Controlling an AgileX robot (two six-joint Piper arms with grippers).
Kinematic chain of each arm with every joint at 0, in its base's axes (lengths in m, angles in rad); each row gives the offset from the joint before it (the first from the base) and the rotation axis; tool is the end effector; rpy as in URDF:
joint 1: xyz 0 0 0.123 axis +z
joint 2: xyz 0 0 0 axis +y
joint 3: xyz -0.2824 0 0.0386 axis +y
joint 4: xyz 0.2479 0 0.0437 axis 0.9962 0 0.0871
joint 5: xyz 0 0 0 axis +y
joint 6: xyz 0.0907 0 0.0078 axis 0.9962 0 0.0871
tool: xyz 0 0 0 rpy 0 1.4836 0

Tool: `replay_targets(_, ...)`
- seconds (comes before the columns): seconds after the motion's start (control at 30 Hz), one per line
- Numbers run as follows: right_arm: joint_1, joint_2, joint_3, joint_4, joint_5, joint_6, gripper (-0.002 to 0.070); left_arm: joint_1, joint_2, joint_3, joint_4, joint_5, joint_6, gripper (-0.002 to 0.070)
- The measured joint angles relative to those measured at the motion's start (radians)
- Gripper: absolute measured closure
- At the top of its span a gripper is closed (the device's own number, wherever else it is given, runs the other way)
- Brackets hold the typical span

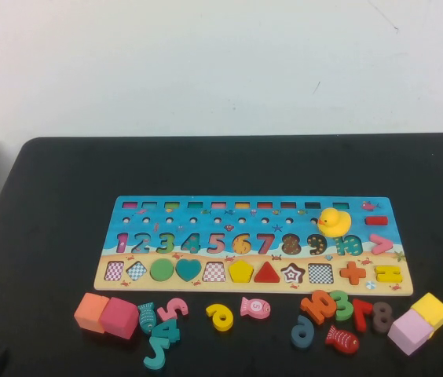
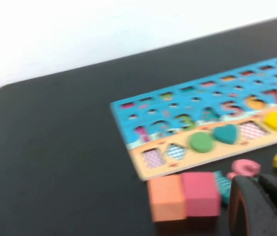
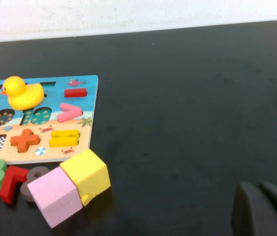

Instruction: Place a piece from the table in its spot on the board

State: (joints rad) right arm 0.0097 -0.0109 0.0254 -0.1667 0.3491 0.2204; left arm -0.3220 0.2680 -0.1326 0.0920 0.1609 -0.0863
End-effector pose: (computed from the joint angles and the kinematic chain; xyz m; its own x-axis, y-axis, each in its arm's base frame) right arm 0.0533 -0.0047 0.1741 -0.2652 0.0609 -0.9623 0.0620 0.9970 0.0460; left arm 0.0749 -0.0235 0.2259 -0.1949 0.0698 -0.9783 0.3037 0.9528 0.0075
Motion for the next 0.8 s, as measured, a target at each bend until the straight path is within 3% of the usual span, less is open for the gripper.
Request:
replay_targets(0.37,0.0,0.0,0.0,0.0,0.0,0.0,0.0657,0.262,-0.27,0.152,-0.075,0.009,0.004,0.0675)
replay_targets(0.8,0.0,0.0,0.0,0.0,0.0,0.0,0.0657,0.285,-0.281,0.15,-0.101,0.146,0.071,0.0675)
